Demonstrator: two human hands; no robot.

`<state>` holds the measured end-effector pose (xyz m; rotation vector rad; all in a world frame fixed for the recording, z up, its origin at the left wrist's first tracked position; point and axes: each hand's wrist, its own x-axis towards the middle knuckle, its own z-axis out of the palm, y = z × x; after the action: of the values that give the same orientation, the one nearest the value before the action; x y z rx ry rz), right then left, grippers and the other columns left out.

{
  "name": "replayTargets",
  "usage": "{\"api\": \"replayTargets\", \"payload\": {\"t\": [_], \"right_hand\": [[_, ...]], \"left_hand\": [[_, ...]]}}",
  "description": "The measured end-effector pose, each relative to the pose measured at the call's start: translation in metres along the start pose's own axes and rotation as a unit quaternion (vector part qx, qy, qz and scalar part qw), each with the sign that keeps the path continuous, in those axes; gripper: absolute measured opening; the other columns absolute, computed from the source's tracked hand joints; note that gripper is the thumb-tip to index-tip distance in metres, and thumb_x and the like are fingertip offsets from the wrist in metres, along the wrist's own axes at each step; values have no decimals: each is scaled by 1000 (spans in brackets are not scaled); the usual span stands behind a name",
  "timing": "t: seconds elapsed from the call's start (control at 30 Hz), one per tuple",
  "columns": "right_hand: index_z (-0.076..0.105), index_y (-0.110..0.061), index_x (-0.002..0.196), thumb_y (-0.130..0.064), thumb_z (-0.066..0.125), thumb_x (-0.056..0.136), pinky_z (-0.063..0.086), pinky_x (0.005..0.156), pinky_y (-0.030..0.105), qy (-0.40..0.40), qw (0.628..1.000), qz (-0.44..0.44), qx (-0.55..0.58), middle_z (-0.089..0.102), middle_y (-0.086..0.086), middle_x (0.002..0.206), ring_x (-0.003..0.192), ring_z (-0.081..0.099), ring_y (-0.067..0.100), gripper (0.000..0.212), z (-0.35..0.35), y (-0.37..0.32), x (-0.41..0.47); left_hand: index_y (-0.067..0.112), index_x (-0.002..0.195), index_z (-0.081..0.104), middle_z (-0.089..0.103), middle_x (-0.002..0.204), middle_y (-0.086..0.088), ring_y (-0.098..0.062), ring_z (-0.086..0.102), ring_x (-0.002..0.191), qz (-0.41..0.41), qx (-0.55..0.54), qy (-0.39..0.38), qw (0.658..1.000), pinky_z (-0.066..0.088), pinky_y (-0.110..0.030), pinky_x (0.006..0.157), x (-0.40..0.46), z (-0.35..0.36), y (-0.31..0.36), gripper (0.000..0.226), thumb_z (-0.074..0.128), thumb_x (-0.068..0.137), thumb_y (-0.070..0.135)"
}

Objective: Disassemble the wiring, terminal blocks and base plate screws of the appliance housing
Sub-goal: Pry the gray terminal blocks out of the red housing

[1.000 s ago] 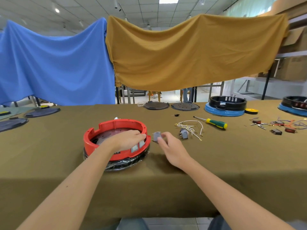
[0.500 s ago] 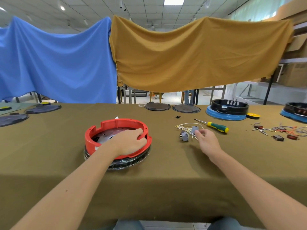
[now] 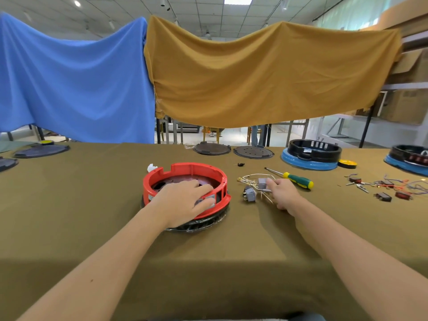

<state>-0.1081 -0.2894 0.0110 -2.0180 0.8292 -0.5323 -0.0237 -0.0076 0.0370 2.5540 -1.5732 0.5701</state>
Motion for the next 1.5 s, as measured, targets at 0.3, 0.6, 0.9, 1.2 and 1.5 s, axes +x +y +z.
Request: {"api": "replayTargets", "payload": {"t": [0.3,0.6,0.9,1.2,1.5], "right_hand": [[62,-10,113,-27,55,102,35,49,25,-34,968,-4,248,44,0,69,54,36,11,21,-16,24,-18],[70,-5,98,-25,63,95,56,57,24,-102,829,15,550,59,0,66,59,57,11,21,5,-5,-63],[60,-10,86,-30,61,99,45,52,25,-111,900,-35,419,53,0,58,50,46,12,24,39,-10,-84],[61,-10,85,-27,63,98,45,49,24,-111,915,-52,385,55,0,57,49,48,11,22,43,-9,-85],[64,-10,83,-23,61,99,49,50,26,-133,884,-30,447,58,3,57,49,52,14,22,37,-10,-85]], "left_hand": [[26,105,62,53,93,8,-18,51,90,-106,22,209,972,35,-39,87,-35,26,5,42,35,94,56],[28,121,59,49,99,14,-12,46,102,-57,-50,132,988,29,-39,104,-43,16,-11,56,20,94,57],[35,129,52,47,103,14,-11,43,104,-98,-27,87,991,19,-54,113,-33,16,-13,50,19,96,53],[41,107,59,57,104,21,-7,46,114,-142,-208,81,964,0,-48,119,-26,13,-14,19,53,91,51],[29,106,63,50,104,11,-9,38,109,-124,-207,190,952,25,-52,110,-44,27,-3,53,45,76,69]]}}
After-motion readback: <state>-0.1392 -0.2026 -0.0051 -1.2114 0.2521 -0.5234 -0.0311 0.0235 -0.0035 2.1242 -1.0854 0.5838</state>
